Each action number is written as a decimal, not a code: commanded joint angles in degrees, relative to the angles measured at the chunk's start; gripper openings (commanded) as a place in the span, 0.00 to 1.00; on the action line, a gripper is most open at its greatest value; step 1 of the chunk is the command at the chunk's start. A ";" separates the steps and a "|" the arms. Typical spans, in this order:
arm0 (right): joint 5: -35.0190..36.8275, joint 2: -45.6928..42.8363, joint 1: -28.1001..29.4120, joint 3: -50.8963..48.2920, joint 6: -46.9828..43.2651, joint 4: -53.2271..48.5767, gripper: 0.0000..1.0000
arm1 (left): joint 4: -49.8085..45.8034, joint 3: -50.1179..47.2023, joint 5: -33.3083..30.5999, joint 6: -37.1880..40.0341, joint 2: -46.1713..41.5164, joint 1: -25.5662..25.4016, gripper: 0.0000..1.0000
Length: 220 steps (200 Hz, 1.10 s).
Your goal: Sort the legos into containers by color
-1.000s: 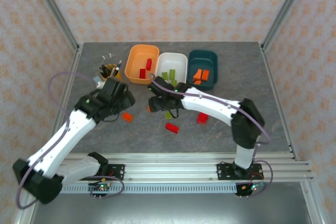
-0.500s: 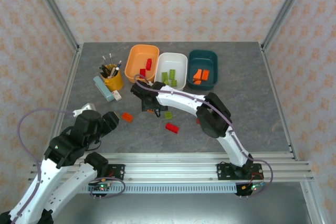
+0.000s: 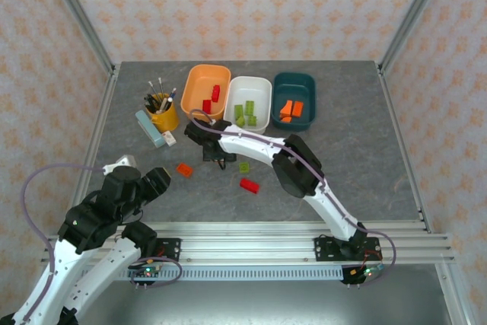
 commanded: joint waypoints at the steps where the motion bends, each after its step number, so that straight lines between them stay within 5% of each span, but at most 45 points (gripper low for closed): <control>1: 0.78 1.32 0.38 1.78 1.48 -3.34 0.60 | -0.83 0.34 0.12 -0.30 0.21 -0.06 0.73; 90: 1.91 -1.41 0.38 1.63 1.60 -4.61 0.23 | 4.92 -1.62 3.84 0.69 1.78 -0.06 0.73; 162: 7.24 -19.54 -2.50 -5.98 -2.17 -6.72 0.20 | 17.83 4.25 10.58 5.29 15.11 -0.50 0.73; 220: 6.63 -30.87 -18.46 -15.95 -9.29 -5.30 0.19 | 29.57 15.80 14.26 9.83 36.30 -5.41 0.72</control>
